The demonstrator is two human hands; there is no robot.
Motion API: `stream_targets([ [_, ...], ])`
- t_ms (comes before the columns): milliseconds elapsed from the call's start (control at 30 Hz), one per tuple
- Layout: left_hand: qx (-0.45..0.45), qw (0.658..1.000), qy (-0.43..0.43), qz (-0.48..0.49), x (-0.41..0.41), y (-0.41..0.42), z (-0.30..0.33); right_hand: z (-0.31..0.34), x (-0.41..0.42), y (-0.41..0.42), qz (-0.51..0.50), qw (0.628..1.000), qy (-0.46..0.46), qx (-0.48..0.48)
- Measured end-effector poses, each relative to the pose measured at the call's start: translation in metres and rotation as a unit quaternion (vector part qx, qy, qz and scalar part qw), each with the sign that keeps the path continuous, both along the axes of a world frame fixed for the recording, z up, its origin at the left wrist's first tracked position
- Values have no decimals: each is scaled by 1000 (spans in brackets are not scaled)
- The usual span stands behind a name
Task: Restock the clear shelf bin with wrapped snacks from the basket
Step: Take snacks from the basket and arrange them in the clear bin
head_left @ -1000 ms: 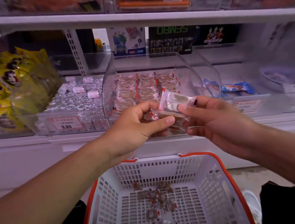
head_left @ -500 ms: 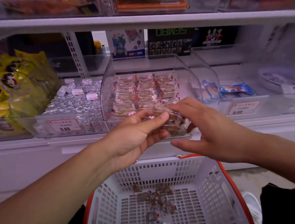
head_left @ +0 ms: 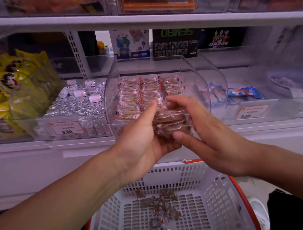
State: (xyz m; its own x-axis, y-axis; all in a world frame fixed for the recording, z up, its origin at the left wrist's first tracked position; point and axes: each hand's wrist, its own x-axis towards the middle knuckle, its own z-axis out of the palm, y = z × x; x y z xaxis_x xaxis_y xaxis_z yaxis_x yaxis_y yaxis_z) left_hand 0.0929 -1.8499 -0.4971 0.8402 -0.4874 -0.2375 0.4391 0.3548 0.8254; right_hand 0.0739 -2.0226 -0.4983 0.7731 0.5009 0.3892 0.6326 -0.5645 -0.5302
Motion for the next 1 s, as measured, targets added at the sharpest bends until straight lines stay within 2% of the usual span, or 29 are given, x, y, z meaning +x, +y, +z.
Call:
stream_targets([
  [100, -42, 999, -5, 34, -4, -4, -1, -7, -2, 8, 0, 999, -7, 42],
  [233, -52, 995, -45, 75, -8, -8, -6, -9, 5, 10, -26, 996, -4, 85],
  [367, -46, 991, -60, 111, -9, -11, -5, -11, 10, 9, -19, 996, -65, 62],
  [533, -84, 994, -24, 68, -9, -6, 0, -20, 9, 10, -38, 996, -43, 64],
  [633, -85, 994, -34, 62, -8, -5, -1, -19, 9, 8, -30, 996, -29, 84],
  [700, -74, 993, -50, 78, -6, -5, -2, -13, 12, 7, -15, 994, -50, 91],
  [867, 20, 986, -102, 132, 3, -2, 3, 10, 23, -2, -30, 981, -190, -19],
  [1000, 56, 982, -125, 130, 4, -4, 2, 19, 22, -15, -29, 966, -231, -114],
])
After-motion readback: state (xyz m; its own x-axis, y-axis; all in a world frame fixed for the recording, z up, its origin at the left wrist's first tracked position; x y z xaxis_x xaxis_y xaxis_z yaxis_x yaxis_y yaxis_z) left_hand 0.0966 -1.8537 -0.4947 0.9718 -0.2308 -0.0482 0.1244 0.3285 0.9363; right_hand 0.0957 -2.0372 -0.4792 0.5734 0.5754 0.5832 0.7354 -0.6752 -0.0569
